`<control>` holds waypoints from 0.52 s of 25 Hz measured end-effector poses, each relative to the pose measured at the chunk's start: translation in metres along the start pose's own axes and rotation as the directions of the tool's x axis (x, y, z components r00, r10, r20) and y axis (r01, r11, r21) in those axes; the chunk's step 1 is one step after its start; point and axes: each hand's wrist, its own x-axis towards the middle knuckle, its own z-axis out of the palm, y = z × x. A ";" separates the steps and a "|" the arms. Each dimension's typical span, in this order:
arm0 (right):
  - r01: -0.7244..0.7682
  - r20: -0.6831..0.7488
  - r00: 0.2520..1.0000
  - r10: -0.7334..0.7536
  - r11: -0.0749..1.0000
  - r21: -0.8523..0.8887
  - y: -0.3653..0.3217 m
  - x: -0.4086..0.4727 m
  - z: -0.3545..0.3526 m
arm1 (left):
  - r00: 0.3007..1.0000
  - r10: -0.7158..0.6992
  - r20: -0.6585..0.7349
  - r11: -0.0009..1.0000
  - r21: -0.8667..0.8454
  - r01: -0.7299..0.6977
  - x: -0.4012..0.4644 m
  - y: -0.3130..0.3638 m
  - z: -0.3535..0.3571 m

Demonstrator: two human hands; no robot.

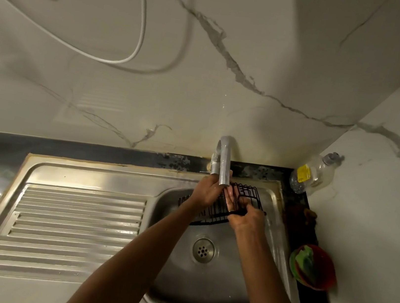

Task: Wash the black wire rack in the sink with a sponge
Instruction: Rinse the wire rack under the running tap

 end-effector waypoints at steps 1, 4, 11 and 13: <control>-0.008 -0.008 1.000 0.008 1.000 0.004 -0.007 -0.002 -0.006 | 1.000 -0.015 0.025 1.000 0.023 0.014 -0.001 0.000 0.000; 0.016 -0.057 0.998 -0.017 1.000 -0.025 -0.029 -0.002 -0.028 | 0.975 -0.033 0.220 0.987 0.158 -0.003 -0.003 -0.012 -0.003; 0.014 -0.042 0.999 -0.017 0.997 -0.076 -0.058 -0.012 -0.079 | 0.896 -0.128 0.426 0.956 0.293 -0.002 0.003 -0.023 -0.006; 0.001 -0.033 0.999 -0.003 0.997 -0.079 -0.063 -0.014 -0.091 | 0.908 -0.141 0.395 0.961 0.274 0.030 0.010 -0.031 0.001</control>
